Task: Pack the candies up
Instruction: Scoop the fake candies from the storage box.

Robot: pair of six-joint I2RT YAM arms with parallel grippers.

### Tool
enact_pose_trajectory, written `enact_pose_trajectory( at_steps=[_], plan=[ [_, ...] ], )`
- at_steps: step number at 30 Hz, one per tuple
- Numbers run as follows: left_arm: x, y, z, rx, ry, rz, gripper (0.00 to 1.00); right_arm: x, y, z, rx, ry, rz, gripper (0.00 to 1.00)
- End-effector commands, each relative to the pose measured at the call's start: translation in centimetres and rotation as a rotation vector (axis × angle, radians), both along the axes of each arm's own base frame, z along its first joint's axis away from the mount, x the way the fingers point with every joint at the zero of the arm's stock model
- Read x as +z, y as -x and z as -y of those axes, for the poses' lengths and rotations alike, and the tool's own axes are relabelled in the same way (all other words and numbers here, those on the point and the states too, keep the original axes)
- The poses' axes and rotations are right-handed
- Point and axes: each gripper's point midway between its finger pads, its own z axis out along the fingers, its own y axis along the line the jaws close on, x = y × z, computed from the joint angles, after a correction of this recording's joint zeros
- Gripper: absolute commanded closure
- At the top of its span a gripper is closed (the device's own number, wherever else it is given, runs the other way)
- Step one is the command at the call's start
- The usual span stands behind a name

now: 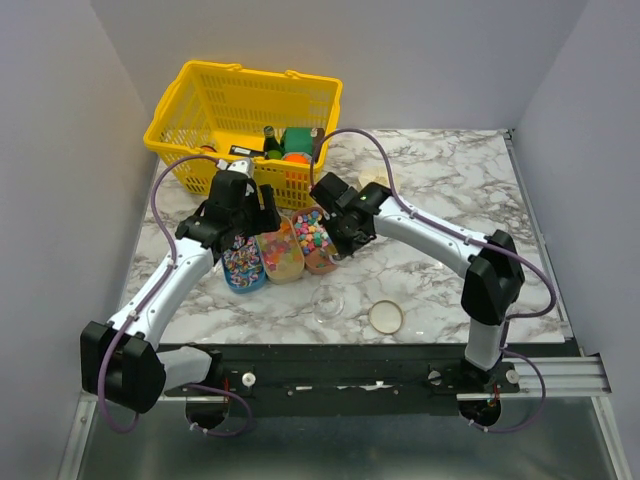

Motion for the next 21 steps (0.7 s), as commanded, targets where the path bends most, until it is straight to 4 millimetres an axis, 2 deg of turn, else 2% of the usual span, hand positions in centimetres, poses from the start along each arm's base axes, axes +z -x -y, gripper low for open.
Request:
enact_pose_trajectory(
  at_steps=[1, 8, 16, 21],
  plan=[
    [1.5, -1.1, -1.0, 0.017, -0.045, 0.063, 0.15, -0.8, -0.7, -1.3, 0.062, -0.010, -0.009, 0.99],
    [2.2, -1.7, -1.6, 0.044, -0.054, 0.107, 0.10, -1.8, -0.6, -1.5, 0.097, 0.022, -0.036, 0.99],
    [2.7, -1.9, -2.4, 0.074, -0.073, 0.134, 0.01, -3.2, -2.5, -2.0, 0.054, 0.034, -0.047, 0.99],
    [2.7, -1.9, -3.1, 0.097, -0.077, 0.132, 0.01, -3.9, -3.8, -2.0, 0.032, 0.039, -0.042, 0.99]
  ],
)
